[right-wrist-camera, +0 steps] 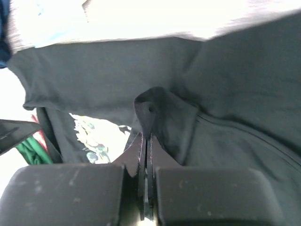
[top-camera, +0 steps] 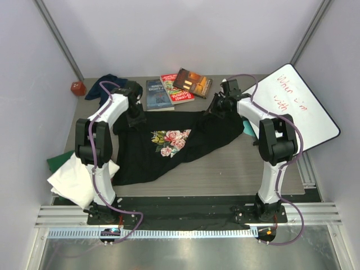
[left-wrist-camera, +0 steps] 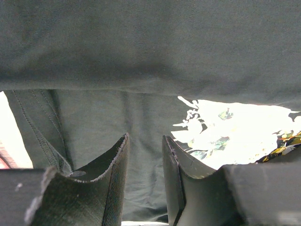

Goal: Fold and stack the t-shirts

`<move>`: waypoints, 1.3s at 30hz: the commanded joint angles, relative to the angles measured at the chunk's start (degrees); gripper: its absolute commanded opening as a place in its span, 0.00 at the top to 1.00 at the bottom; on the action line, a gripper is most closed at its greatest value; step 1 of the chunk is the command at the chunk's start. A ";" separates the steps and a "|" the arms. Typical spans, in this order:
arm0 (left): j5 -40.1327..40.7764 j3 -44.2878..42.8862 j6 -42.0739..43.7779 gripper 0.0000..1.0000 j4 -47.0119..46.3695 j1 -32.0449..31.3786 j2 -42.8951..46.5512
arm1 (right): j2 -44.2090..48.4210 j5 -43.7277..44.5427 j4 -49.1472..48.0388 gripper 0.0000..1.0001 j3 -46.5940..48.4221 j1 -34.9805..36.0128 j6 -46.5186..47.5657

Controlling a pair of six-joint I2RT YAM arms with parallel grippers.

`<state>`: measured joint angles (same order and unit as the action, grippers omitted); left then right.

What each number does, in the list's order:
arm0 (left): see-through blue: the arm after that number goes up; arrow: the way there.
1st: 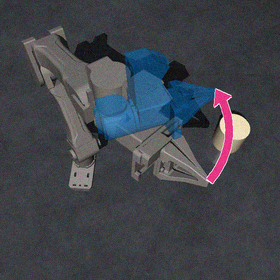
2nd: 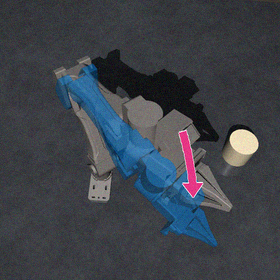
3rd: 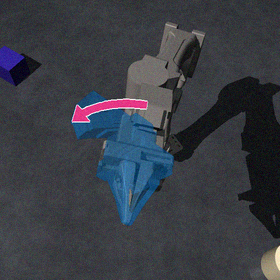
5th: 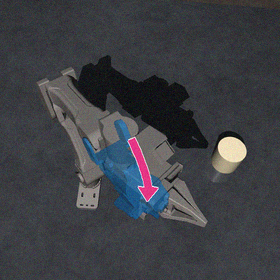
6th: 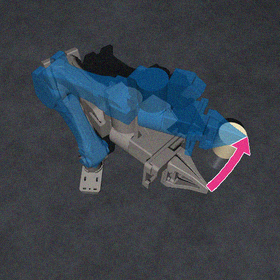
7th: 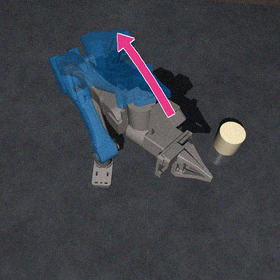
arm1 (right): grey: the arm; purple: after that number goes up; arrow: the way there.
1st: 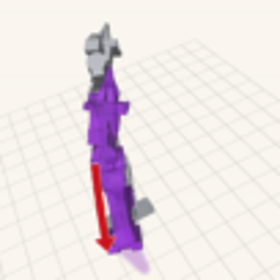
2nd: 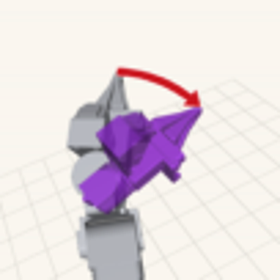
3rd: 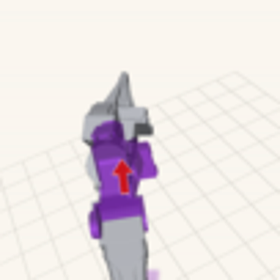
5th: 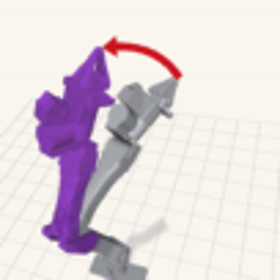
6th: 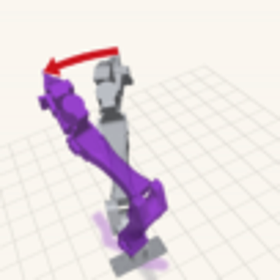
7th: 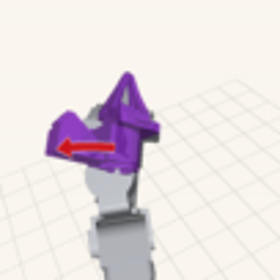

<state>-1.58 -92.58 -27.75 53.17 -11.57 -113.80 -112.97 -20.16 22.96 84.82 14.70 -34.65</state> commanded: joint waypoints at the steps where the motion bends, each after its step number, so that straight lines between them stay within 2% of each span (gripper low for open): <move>1: -0.09 -2.08 1.29 0.65 0.53 -0.12 0.51 | -0.23 -4.97 -7.49 0.99 1.76 1.47 -2.35; 3: -0.26 -2.08 1.29 0.65 0.36 -0.12 0.42 | -0.41 -5.76 -8.37 0.89 1.58 1.65 -1.91; 5: -0.17 -2.17 1.29 0.65 0.62 -0.12 0.16 | 0.02 -5.24 -8.11 0.71 1.32 1.56 -0.77; 8: -0.26 -2.17 1.29 0.65 0.71 -0.12 0.07 | 2.39 -2.53 -7.32 0.62 -0.43 1.65 0.98; 21: -0.44 -2.35 1.20 0.65 0.71 -0.12 -0.11 | 11.80 4.42 0.15 0.58 -6.86 2.44 11.36; 39: -0.09 -2.35 1.29 0.65 0.80 -0.12 -0.20 | 2.93 9.09 6.22 0.57 -4.40 2.88 12.77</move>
<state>-1.58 -92.77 -27.55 53.58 -11.57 -113.80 -108.73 -12.10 28.21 78.22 17.15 -22.92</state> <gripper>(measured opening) 0.350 0.432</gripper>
